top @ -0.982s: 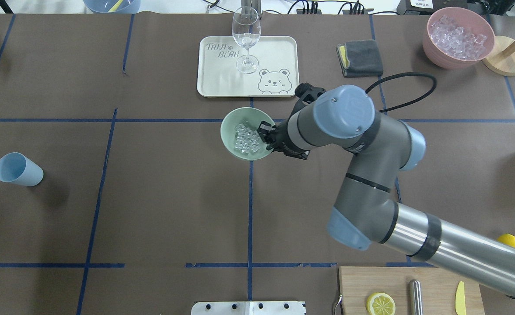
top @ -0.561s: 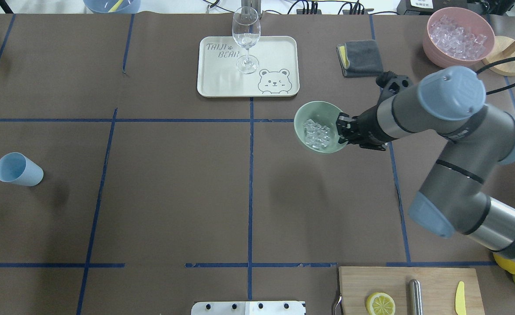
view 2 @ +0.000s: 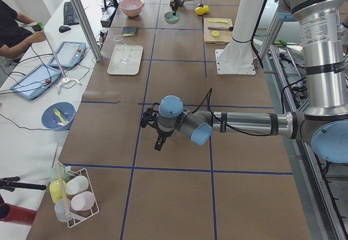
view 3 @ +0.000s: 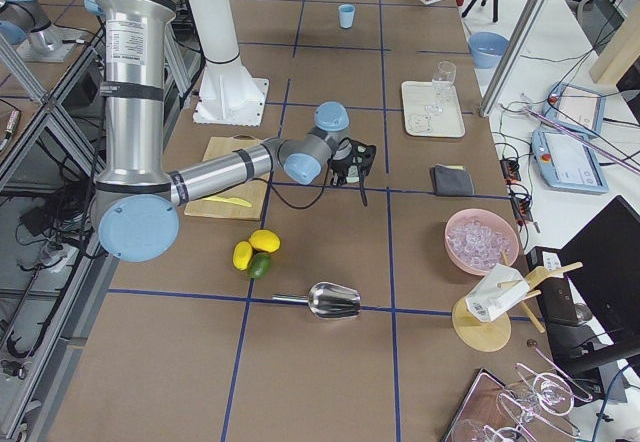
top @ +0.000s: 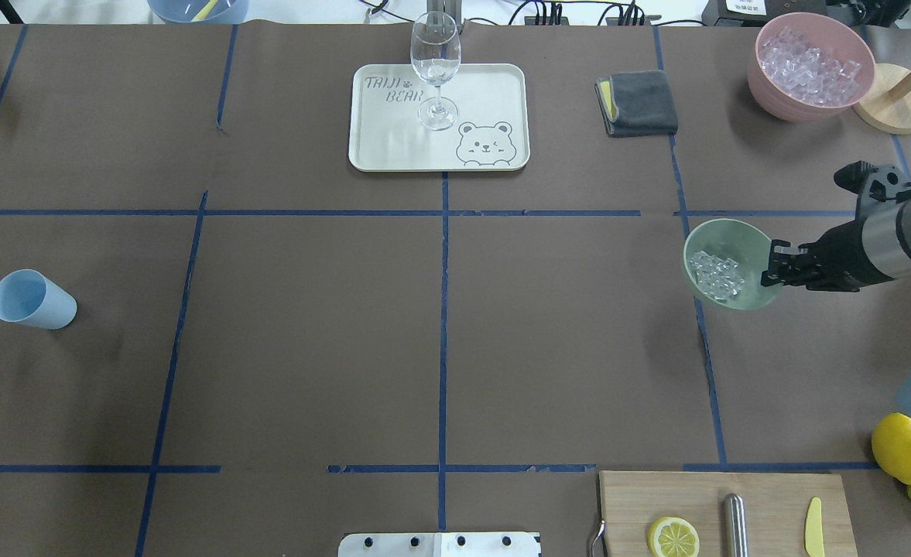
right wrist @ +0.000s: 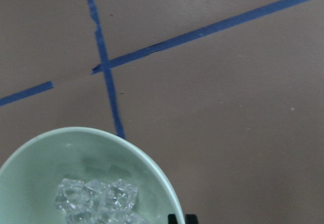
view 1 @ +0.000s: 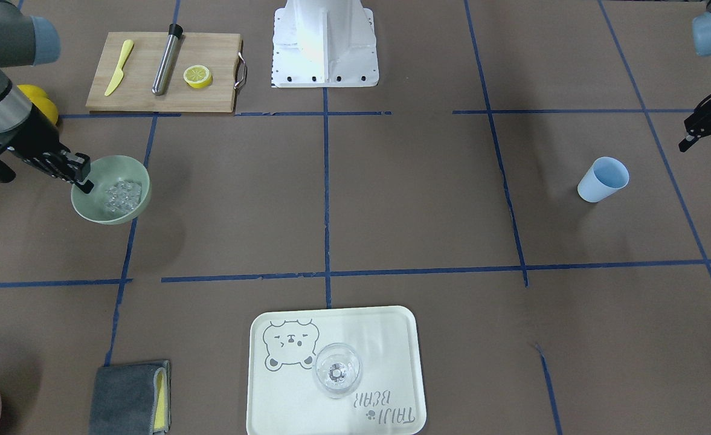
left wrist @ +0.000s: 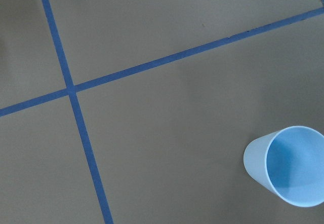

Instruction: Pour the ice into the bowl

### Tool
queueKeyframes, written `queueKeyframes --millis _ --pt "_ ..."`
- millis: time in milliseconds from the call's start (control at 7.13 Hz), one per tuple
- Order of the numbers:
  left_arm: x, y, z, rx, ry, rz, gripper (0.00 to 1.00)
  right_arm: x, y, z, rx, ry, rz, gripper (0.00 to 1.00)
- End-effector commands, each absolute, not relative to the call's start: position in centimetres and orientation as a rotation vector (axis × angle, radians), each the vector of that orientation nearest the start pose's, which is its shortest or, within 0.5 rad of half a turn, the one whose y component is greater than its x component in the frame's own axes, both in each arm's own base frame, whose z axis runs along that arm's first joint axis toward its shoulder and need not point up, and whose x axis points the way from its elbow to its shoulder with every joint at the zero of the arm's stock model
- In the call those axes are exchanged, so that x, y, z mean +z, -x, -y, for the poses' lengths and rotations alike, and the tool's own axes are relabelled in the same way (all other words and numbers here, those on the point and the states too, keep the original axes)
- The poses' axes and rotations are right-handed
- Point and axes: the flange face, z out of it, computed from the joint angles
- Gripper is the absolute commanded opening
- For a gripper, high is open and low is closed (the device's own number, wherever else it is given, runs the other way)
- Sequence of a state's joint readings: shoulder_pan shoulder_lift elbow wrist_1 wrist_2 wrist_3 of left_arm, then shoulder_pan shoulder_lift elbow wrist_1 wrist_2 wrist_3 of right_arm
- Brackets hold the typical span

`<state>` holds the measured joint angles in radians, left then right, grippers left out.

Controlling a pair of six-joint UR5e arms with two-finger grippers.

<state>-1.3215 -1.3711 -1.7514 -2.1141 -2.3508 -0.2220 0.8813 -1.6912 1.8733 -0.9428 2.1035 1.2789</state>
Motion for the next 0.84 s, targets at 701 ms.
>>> queueKeyframes --millis 701 --pt "58.3 -4.2 43.7 0.226 -0.328 -0.855 1.00 60.1 19.4 39.2 0.279 -0.056 0.903 0.00"
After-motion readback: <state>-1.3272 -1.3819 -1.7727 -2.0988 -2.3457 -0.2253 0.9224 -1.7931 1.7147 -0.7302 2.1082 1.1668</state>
